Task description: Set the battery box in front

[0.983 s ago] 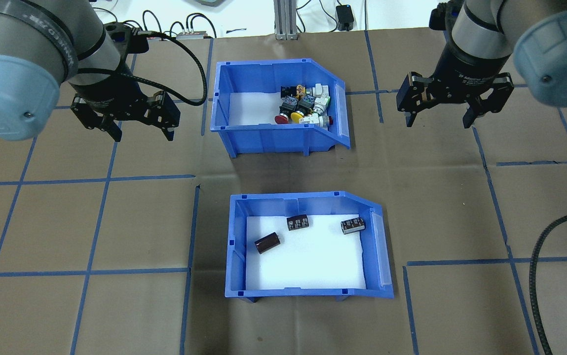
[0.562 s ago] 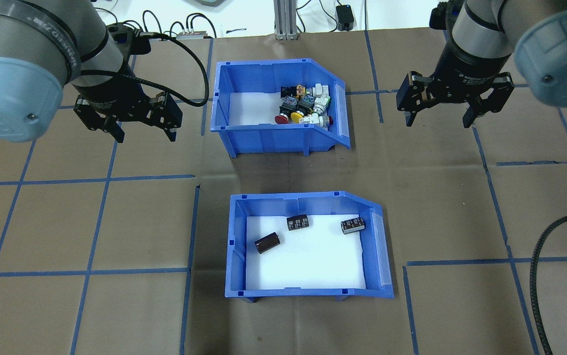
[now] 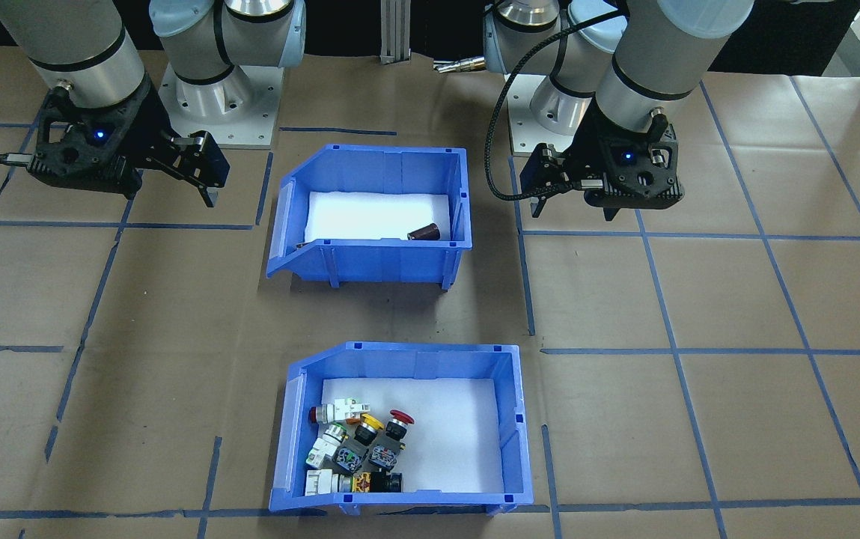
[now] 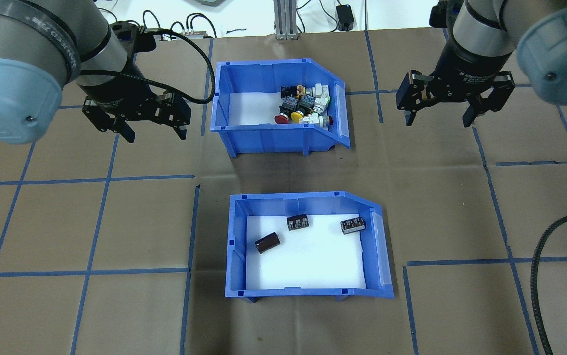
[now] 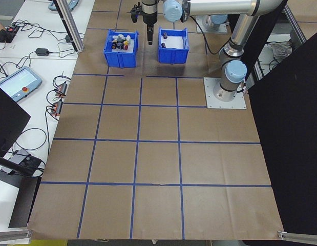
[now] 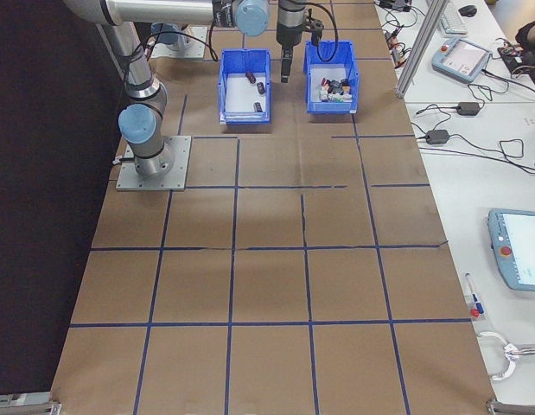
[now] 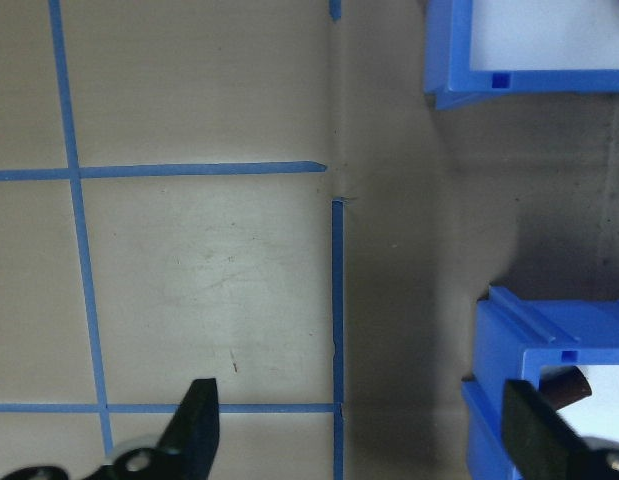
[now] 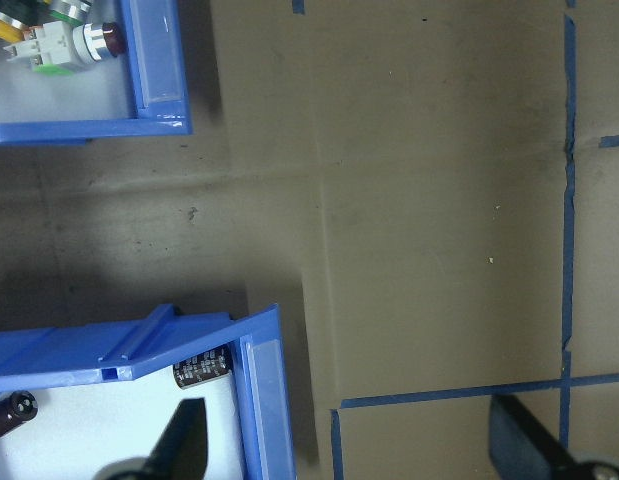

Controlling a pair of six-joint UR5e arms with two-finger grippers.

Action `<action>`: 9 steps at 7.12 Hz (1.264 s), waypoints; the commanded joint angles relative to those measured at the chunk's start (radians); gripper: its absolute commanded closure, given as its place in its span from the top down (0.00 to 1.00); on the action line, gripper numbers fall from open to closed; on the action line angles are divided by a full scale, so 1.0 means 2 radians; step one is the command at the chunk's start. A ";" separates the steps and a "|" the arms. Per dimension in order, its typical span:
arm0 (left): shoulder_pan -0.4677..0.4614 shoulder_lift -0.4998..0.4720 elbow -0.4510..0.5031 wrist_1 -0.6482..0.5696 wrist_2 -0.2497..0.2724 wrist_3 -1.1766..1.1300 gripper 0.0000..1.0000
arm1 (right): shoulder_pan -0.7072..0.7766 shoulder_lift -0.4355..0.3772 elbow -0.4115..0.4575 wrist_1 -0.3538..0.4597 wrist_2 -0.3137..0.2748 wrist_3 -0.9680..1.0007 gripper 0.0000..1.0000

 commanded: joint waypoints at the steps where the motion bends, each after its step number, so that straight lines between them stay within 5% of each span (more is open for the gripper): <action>1: -0.011 0.003 -0.003 -0.001 -0.007 -0.041 1.00 | 0.000 0.004 -0.002 -0.007 0.000 -0.079 1.00; 3: -0.036 0.013 -0.028 0.000 -0.004 -0.116 1.00 | 0.001 0.021 -0.021 -0.008 0.000 -0.166 1.00; 6: -0.073 0.065 -0.120 0.002 -0.011 -0.342 1.00 | 0.041 0.109 -0.109 0.000 -0.005 -0.282 1.00; 8: -0.084 0.114 -0.169 0.011 -0.066 -0.501 1.00 | 0.079 0.161 -0.159 -0.005 -0.004 -0.390 1.00; 9: -0.108 0.123 -0.183 0.024 -0.071 -0.594 1.00 | 0.100 0.180 -0.183 -0.006 -0.005 -0.436 1.00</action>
